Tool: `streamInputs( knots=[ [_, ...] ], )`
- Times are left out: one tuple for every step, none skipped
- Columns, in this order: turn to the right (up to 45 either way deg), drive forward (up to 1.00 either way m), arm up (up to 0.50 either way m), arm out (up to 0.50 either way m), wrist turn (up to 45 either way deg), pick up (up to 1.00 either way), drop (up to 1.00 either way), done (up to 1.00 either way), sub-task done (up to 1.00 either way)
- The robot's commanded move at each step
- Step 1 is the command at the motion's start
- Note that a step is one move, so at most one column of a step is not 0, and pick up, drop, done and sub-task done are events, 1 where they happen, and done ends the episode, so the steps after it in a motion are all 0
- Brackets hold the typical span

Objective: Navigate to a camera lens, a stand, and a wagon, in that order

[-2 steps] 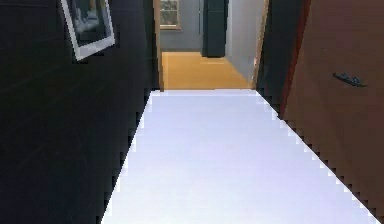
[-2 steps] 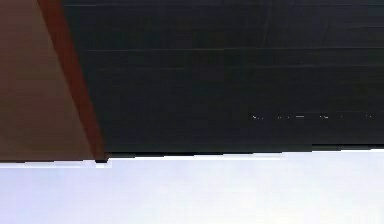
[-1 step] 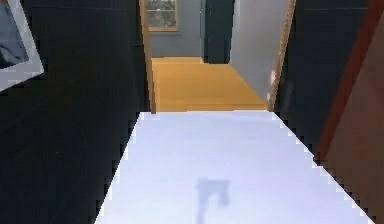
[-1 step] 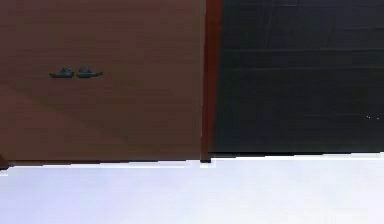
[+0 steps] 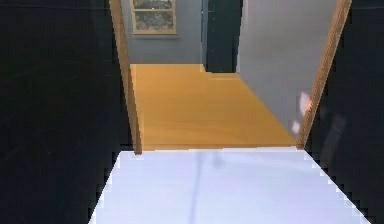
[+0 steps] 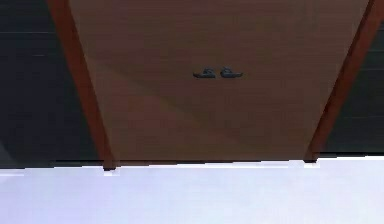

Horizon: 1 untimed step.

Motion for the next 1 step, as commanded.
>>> streamInputs(
  knots=[
    [-3.0, 0.00, 0.00, 0.00, 0.0, 0.00, 0.00, 0.00, 0.00]
  ],
)
